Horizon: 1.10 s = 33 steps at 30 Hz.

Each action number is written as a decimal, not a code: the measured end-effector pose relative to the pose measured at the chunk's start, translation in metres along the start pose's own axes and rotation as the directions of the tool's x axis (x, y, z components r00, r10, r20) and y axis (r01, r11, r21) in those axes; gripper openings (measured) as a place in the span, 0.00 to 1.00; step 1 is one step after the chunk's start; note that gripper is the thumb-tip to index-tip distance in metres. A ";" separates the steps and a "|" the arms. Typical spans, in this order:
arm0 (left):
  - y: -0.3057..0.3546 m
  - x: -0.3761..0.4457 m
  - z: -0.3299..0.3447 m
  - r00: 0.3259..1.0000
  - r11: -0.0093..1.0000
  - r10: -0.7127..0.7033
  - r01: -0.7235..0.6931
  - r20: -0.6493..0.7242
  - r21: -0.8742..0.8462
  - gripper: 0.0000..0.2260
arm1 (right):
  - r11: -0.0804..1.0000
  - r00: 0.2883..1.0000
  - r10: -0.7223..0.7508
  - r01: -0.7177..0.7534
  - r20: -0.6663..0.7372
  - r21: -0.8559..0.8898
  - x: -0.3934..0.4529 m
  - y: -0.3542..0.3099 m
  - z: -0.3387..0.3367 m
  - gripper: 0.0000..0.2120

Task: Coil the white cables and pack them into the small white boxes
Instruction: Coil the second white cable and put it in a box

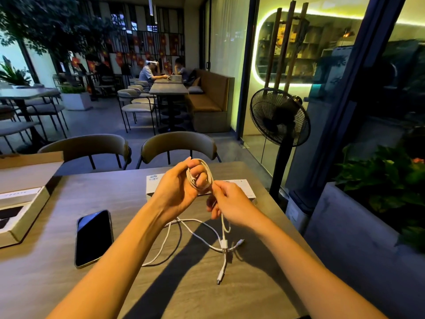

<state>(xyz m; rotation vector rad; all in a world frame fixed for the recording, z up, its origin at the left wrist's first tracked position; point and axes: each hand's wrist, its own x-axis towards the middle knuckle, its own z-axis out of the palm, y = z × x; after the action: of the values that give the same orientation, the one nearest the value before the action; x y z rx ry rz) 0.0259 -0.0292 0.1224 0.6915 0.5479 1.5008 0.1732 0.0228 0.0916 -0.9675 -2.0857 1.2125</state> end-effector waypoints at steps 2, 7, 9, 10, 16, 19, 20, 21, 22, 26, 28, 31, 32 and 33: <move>-0.003 0.000 0.003 0.997 0.997 0.071 -0.070 -0.009 0.036 0.15 | 0.998 0.991 0.064 -0.064 0.114 -0.009 -0.004 0.001 0.005 0.11; -0.008 0.004 -0.003 0.933 0.689 0.358 -0.238 -0.035 0.685 0.16 | 0.977 0.940 0.134 -0.072 0.314 -0.202 -0.017 -0.003 0.011 0.09; -0.012 0.005 -0.011 0.906 0.362 0.412 -0.258 0.094 0.896 0.13 | 0.973 0.960 0.081 -0.018 0.269 -0.229 -0.022 -0.009 0.012 0.09; -0.015 0.005 -0.015 0.905 0.245 0.398 -0.266 0.153 0.932 0.11 | 0.968 0.974 0.042 0.017 0.225 -0.251 -0.024 -0.013 0.010 0.09; -0.019 0.004 -0.038 0.934 -0.377 0.283 -0.101 0.219 0.920 0.09 | 0.900 0.991 -0.135 0.129 0.015 -0.415 -0.034 -0.022 -0.023 0.17; -0.014 -0.001 -0.044 0.962 -0.221 0.224 -0.103 0.153 0.970 0.16 | 0.901 0.965 -0.242 0.186 -0.097 -0.392 -0.033 -0.030 -0.048 0.15; -0.014 -0.001 -0.043 0.973 -0.074 0.195 -0.106 0.119 0.992 0.18 | 0.925 0.964 -0.245 0.199 -0.107 -0.324 -0.032 -0.032 -0.057 0.14; -0.014 -0.002 -0.040 0.983 0.101 0.168 -0.095 0.077 0.990 0.19 | 0.944 0.965 -0.243 0.211 -0.103 -0.254 -0.030 -0.033 -0.065 0.13; -0.013 -0.003 -0.035 0.990 0.275 0.137 -0.060 0.023 0.959 0.20 | 0.954 0.964 -0.245 0.221 -0.102 -0.200 -0.028 -0.034 -0.070 0.12; -0.007 -0.006 -0.017 0.997 0.722 0.020 -0.067 0.076 0.688 0.19 | 0.967 0.941 -0.243 0.215 -0.237 -0.136 -0.012 -0.020 -0.065 0.10; 0.000 -0.006 -0.010 0.985 0.850 0.023 -0.109 0.169 0.516 0.19 | 0.976 0.945 -0.203 0.173 -0.255 -0.135 -0.006 -0.009 -0.047 0.11; 0.004 0.000 -0.003 0.983 0.933 0.068 -0.124 0.171 0.338 0.20 | 0.984 0.968 -0.136 0.109 -0.210 -0.138 -0.008 0.000 -0.014 0.15; 0.003 0.002 -0.002 0.982 0.937 0.074 -0.128 0.175 0.324 0.19 | 0.979 0.976 -0.126 0.093 -0.177 -0.183 -0.011 -0.001 -0.003 0.15; 0.000 0.005 -0.003 0.982 0.928 0.083 -0.137 0.168 0.347 0.19 | 0.969 0.986 -0.103 0.070 -0.131 -0.237 -0.014 -0.001 0.006 0.15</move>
<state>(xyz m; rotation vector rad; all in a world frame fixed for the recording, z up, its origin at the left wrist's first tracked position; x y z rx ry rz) 0.0235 -0.0239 0.1209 1.1271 0.6837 1.4512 0.1771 0.0087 0.0883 -1.0216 -2.1626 0.8429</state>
